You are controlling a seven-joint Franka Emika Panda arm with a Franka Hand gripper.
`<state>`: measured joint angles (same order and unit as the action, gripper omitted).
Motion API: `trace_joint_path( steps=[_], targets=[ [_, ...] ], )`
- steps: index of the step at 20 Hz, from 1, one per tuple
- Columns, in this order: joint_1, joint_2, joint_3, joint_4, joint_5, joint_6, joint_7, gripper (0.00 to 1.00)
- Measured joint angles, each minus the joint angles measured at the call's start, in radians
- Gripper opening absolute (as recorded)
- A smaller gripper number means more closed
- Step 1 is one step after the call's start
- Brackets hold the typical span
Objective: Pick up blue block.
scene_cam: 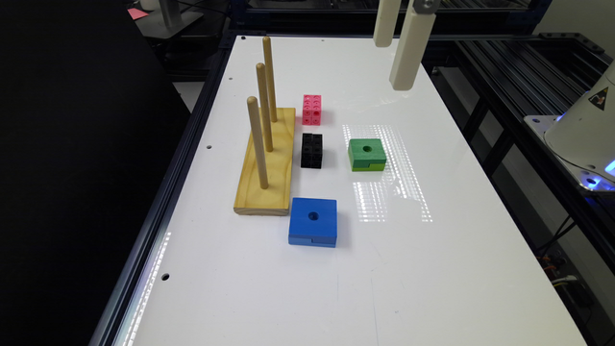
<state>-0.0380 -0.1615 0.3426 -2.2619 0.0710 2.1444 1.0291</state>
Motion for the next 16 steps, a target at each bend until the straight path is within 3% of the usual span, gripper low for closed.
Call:
trace_joint_path(
  steps=[6, 13, 16],
  targets=[
    [0.000, 0.015, 0.003, 0.000, 0.0000, 0.009, 0.001, 1.00],
    [0.000, 0.110, 0.005, -0.003, -0.0055, 0.094, 0.005, 1.00],
    [0.000, 0.146, 0.005, -0.019, -0.0098, 0.137, 0.006, 1.00]
  ],
)
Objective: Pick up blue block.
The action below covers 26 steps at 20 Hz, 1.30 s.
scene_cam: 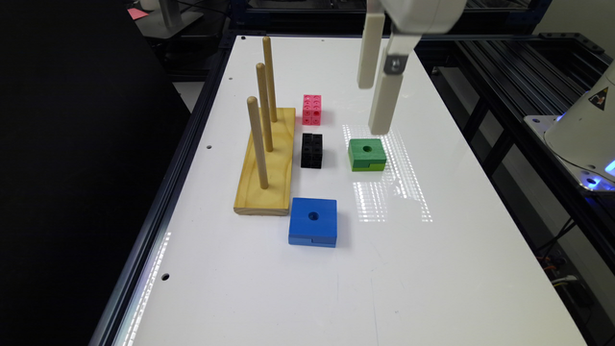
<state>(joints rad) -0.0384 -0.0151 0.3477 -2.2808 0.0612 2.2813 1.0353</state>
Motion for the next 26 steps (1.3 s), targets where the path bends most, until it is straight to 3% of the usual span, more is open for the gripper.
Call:
trace_joint_path(
  steps=[4, 19, 20, 24, 26],
  targets=[
    [0.000, 0.049, 0.000, -0.008, -0.0097, 0.052, 0.004, 1.00],
    [-0.005, 0.071, -0.001, 0.014, -0.0131, 0.068, 0.004, 1.00],
    [-0.006, 0.087, -0.001, 0.013, -0.0162, 0.083, 0.004, 1.00],
    [-0.007, 0.172, -0.003, 0.014, -0.0453, 0.162, 0.012, 1.00],
    [-0.007, 0.197, -0.005, 0.016, -0.0551, 0.187, 0.016, 1.00]
  ],
)
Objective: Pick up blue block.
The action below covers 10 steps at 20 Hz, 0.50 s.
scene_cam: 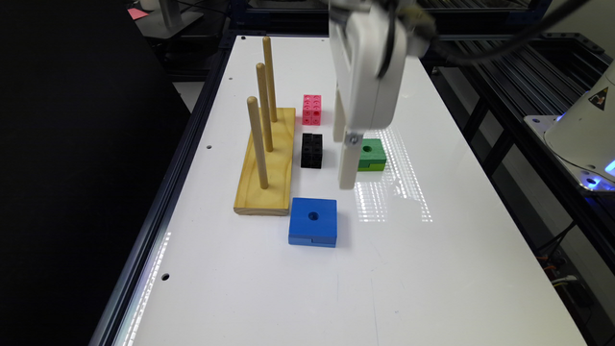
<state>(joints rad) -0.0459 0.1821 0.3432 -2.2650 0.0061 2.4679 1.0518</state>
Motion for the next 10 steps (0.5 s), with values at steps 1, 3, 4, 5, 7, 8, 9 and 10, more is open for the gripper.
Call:
trace_joint_path(
  steps=[1, 3, 4, 5, 7, 8, 9, 10],
  targets=[
    [0.000, 0.006, 0.000, 0.001, -0.0022, 0.004, 0.001, 1.00],
    [0.000, 0.007, 0.000, 0.003, -0.0032, 0.004, 0.003, 1.00],
    [0.000, 0.007, 0.000, 0.005, -0.0034, 0.004, 0.003, 1.00],
    [0.000, 0.007, 0.000, 0.006, -0.0037, 0.004, 0.003, 1.00],
    [0.000, 0.013, -0.001, 0.005, -0.0059, 0.005, 0.004, 1.00],
    [0.000, 0.013, -0.001, 0.005, -0.0059, 0.005, 0.004, 1.00],
    [0.000, 0.033, -0.002, 0.005, -0.0137, 0.021, 0.007, 1.00],
    [-0.001, 0.044, -0.002, 0.005, -0.0174, 0.032, 0.008, 1.00]
  ],
)
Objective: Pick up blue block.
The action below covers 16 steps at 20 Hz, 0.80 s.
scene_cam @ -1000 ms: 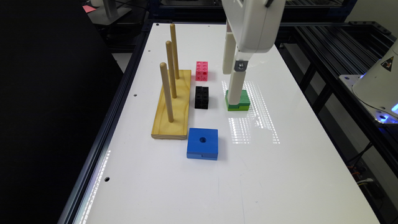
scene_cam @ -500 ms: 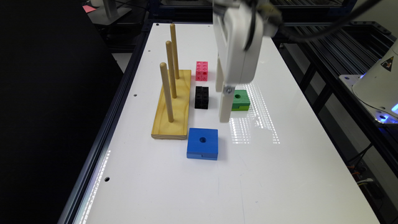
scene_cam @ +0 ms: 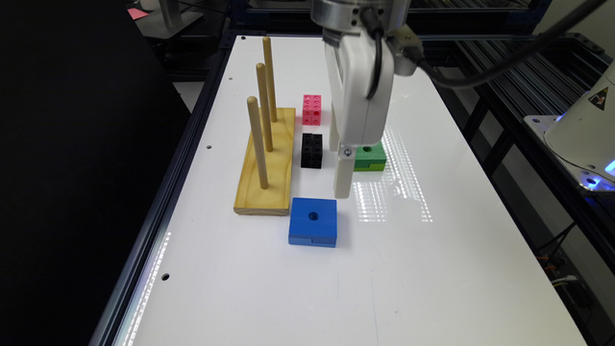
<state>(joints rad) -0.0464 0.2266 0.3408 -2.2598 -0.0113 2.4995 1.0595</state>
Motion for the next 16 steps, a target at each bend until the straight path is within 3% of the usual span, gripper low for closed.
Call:
trace_joint_path(
  steps=[4, 16],
  targets=[
    [-0.001, 0.036, -0.004, 0.000, -0.0108, 0.037, 0.001, 1.00],
    [0.000, 0.053, -0.006, 0.032, -0.0136, 0.041, 0.001, 1.00]
  ],
)
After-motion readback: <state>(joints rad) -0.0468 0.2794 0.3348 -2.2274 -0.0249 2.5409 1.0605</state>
